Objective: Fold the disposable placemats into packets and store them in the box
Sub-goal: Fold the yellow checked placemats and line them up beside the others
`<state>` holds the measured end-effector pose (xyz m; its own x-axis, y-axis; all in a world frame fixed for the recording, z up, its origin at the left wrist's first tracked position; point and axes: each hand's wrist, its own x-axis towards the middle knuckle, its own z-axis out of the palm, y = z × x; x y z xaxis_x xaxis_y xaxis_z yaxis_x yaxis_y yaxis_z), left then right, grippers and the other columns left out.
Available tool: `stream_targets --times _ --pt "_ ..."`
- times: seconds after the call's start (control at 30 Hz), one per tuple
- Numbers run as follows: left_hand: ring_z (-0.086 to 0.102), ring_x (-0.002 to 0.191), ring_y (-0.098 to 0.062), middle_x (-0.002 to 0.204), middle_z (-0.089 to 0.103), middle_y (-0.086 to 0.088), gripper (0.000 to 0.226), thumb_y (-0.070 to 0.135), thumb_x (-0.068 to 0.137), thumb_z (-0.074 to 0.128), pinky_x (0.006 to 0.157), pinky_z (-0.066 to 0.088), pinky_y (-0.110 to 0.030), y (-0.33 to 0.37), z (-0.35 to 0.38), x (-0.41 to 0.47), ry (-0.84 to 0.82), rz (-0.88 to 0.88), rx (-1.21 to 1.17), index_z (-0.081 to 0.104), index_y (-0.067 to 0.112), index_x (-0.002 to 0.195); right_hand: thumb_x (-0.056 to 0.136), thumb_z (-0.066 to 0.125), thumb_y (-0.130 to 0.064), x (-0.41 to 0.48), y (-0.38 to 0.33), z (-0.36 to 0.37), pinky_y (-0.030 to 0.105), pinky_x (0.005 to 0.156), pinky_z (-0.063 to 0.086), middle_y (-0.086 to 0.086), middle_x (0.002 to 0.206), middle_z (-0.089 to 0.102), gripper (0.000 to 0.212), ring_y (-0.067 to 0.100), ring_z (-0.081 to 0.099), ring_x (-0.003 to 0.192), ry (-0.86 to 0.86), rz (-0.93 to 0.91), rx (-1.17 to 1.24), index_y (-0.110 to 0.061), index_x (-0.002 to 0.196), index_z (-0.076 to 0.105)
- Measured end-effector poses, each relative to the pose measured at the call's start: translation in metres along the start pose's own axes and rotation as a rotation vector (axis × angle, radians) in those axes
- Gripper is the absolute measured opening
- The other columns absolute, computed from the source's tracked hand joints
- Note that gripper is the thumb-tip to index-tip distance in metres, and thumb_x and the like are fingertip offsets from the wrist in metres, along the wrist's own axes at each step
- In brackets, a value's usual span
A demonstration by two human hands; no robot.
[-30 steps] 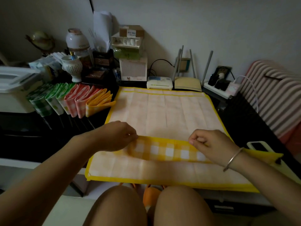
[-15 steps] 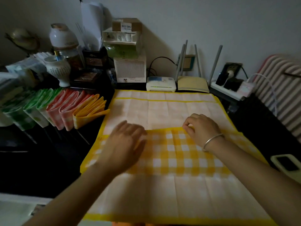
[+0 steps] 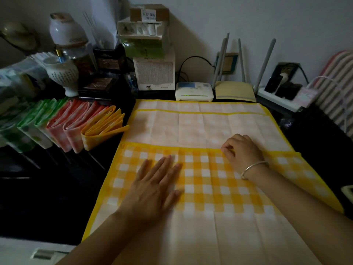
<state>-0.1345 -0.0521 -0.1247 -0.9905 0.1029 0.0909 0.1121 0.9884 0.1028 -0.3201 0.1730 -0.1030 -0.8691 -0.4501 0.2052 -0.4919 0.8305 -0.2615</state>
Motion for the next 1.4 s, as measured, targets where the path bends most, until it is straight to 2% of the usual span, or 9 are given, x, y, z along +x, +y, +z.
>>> stream_targets --times 0.27,0.33,0.47,0.63,0.73,0.83,1.13,1.27,1.4 --pt "-0.016 0.149 -0.024 0.163 -0.012 0.005 0.068 0.076 0.089 0.006 0.110 -0.008 -0.070 -0.002 -0.001 0.004 -0.031 -0.088 0.065 -0.001 0.050 0.151 0.091 0.052 -0.025 0.001 -0.006 -0.002 0.035 0.087 0.042 0.000 0.109 0.056 0.009 0.023 0.046 0.105 -0.067 0.060 -0.069 -0.024 0.094 0.060" --pt "-0.018 0.148 -0.025 0.161 -0.017 0.007 0.068 0.078 0.086 -0.001 0.109 -0.007 -0.071 -0.002 0.000 0.004 -0.040 -0.103 0.045 -0.006 0.053 0.149 0.088 0.049 -0.036 -0.005 -0.014 -0.004 0.036 0.099 0.036 0.000 0.124 0.052 0.030 0.023 0.042 0.117 -0.103 0.053 -0.090 -0.026 0.115 0.057" --pt "-0.021 0.148 -0.022 0.161 -0.020 0.010 0.068 0.079 0.084 -0.004 0.110 -0.008 -0.070 -0.003 0.003 0.003 -0.033 -0.105 0.035 -0.009 0.055 0.148 0.073 0.022 -0.071 -0.051 -0.048 -0.002 0.050 0.114 -0.005 -0.006 0.158 0.019 0.077 0.024 0.007 0.147 -0.231 -0.160 -0.156 -0.041 0.142 0.035" --pt "-0.011 0.150 -0.023 0.163 -0.009 0.008 0.067 0.078 0.088 0.005 0.110 -0.003 -0.072 -0.003 0.004 0.002 -0.024 -0.106 0.019 0.001 0.053 0.150 0.093 0.009 -0.068 -0.105 -0.033 0.006 0.053 0.103 0.017 -0.009 0.150 0.039 0.061 0.021 0.028 0.140 -0.284 -0.233 -0.269 -0.042 0.143 0.034" --pt "-0.018 0.149 -0.021 0.162 -0.015 0.010 0.068 0.079 0.086 0.001 0.110 -0.006 -0.070 -0.004 0.005 0.003 -0.018 -0.117 0.034 -0.007 0.055 0.148 0.075 -0.018 -0.078 -0.105 0.019 -0.012 0.052 0.114 0.000 -0.020 0.158 -0.001 0.076 0.013 -0.005 0.146 -0.251 -0.005 -0.293 -0.050 0.145 -0.005" --pt "-0.016 0.149 -0.023 0.162 -0.014 0.008 0.071 0.080 0.083 -0.006 0.109 -0.005 -0.071 -0.002 0.005 0.005 -0.022 -0.121 0.051 -0.008 0.053 0.149 0.062 -0.017 -0.080 -0.104 0.047 -0.023 0.053 0.115 -0.011 -0.024 0.150 -0.029 0.073 0.012 -0.026 0.142 -0.330 0.134 -0.307 -0.057 0.130 -0.029" --pt "0.021 0.147 -0.037 0.157 0.025 -0.020 0.083 0.058 0.084 0.039 0.111 0.013 -0.070 0.020 -0.031 0.015 0.018 -0.002 0.342 0.019 0.019 0.154 0.061 -0.014 -0.079 -0.103 0.042 -0.024 0.055 0.114 -0.012 -0.022 0.153 -0.025 0.084 0.012 -0.026 0.143 -0.363 0.131 -0.278 -0.054 0.142 -0.016" --pt "0.030 0.144 -0.033 0.155 0.034 -0.013 0.078 0.038 0.069 0.070 0.115 0.024 -0.057 0.049 -0.035 0.021 -0.034 0.096 0.278 0.049 0.022 0.143 0.059 -0.012 -0.079 -0.104 0.040 -0.030 0.056 0.113 -0.013 -0.021 0.154 -0.025 0.088 0.013 -0.028 0.142 -0.393 0.131 -0.267 -0.053 0.144 -0.013" --pt "0.030 0.143 -0.022 0.158 0.030 0.003 0.057 0.032 0.091 0.056 0.110 0.033 -0.038 0.065 -0.034 0.023 -0.062 0.165 0.052 0.040 0.027 0.146 0.055 -0.016 -0.083 -0.117 0.034 -0.035 0.057 0.112 -0.013 -0.019 0.153 -0.028 0.095 0.014 -0.031 0.141 -0.434 0.130 -0.254 -0.050 0.144 -0.016"
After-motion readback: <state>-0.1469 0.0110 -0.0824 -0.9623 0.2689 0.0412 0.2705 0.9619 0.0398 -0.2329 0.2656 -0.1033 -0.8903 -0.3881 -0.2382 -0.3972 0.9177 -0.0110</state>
